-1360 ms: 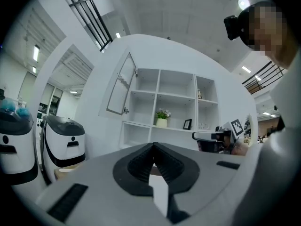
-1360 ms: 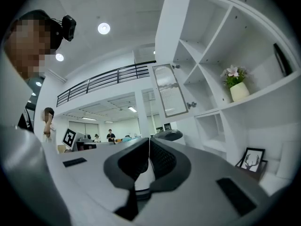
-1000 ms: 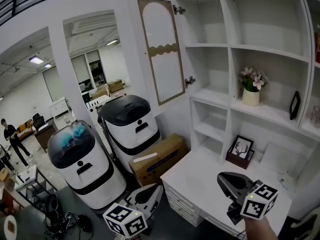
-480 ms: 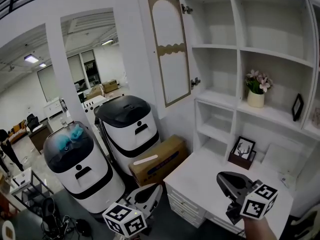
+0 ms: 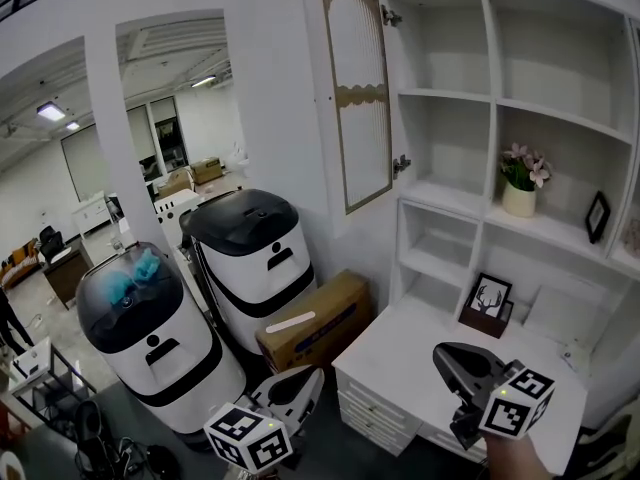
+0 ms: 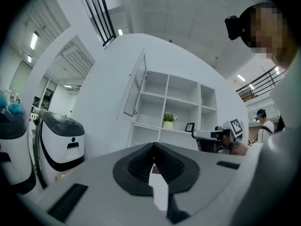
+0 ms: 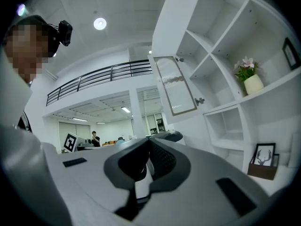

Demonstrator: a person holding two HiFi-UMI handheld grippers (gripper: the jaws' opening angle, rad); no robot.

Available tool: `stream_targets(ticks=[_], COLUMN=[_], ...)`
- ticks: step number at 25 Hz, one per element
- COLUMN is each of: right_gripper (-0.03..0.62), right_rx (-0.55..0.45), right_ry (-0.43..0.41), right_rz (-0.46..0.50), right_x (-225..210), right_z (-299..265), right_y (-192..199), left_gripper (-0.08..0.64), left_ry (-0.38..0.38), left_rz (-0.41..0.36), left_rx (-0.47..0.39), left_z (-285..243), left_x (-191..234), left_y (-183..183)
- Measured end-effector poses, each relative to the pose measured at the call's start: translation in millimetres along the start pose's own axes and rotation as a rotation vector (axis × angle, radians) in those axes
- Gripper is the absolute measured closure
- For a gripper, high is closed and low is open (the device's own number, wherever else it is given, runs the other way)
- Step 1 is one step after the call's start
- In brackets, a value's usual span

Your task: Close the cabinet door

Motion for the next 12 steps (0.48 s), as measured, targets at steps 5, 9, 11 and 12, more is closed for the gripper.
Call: stream_targets(ticks=[5,9,11,12], right_gripper=[0.588,0.588,0.588,0.588], right_rx=[-0.005,-0.011,-0.016,-0.016], right_ry=[0.033,0.078,0.108,0.119], right_rz=[0.003,0.016,0.021,0.02], right_x=[14,22,25,27], right_z=[-14,-21,-22,-22], right_y=[4,9,11,13], left_gripper=[0.555,0.554,0.554,0.554], left_ry=[0.03,0.056,0.071,0.08], left_rz=[0.0,0.003,0.005,0.006], left_rx=[0.002,0.003,0.004,0.006], left_z=[8,12,12,12], left_x=[22,39,46,48], left_y=[-3,-5,-5,-5])
Point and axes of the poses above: the fingertips, and each gripper's own axes: z backward along the fingers, x to its left, y out of its underside, the point moved 8 cm from there along z, backward along the fingers, and after that the axes turned 13 degrees about y, right-handed, at the moved point
